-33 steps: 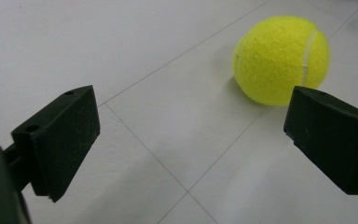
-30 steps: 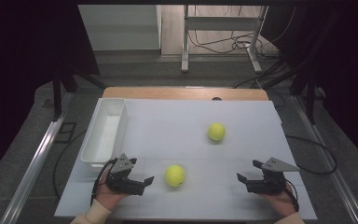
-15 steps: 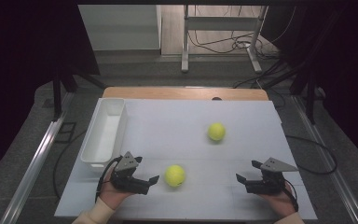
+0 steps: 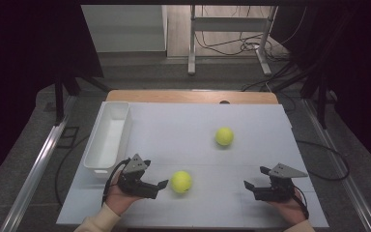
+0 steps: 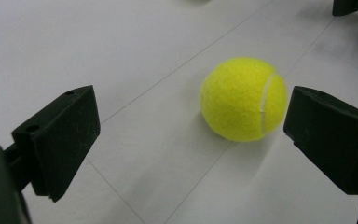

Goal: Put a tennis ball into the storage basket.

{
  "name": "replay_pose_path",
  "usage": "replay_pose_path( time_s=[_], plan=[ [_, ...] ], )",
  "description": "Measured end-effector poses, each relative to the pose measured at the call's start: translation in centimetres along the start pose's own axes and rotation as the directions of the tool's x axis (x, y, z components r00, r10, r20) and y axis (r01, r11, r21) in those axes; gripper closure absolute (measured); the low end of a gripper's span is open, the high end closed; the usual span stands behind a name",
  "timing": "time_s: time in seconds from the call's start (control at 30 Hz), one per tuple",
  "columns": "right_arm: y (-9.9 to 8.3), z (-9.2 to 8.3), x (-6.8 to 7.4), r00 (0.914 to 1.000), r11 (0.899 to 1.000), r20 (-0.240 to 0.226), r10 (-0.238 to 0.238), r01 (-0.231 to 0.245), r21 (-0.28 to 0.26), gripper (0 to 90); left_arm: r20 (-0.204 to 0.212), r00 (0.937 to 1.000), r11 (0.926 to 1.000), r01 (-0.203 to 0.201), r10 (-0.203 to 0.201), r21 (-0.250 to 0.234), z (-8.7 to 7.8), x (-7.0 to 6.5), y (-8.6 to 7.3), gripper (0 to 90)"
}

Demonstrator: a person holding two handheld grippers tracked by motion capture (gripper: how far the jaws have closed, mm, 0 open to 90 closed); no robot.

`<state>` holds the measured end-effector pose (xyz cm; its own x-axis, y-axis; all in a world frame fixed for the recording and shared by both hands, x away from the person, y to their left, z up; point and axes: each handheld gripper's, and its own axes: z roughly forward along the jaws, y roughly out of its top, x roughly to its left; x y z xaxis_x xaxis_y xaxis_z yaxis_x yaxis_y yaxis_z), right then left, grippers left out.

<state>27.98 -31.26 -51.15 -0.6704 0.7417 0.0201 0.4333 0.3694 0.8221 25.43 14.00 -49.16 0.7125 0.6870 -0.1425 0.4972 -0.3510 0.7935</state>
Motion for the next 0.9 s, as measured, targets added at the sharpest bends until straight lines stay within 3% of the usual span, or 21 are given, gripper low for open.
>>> replay_pose_path(
  time_s=[0.4, 0.9],
  plan=[
    [0.0, 0.1, 0.1, 1.0000, 1.000, -0.005, 0.002, -0.002, 0.005, 14.6, 0.026, 0.9995, 0.9998, -0.018, 0.018, 0.009, 0.5, -0.4, 1.2, 4.2],
    [0.0, 0.2, 0.1, 1.0000, 1.000, 0.000, -0.007, 0.007, 0.012, 14.7, 0.056, 0.9979, 0.9965, -0.038, 0.034, 0.075, 2.5, -0.8, 2.4, 4.2]
  ],
)
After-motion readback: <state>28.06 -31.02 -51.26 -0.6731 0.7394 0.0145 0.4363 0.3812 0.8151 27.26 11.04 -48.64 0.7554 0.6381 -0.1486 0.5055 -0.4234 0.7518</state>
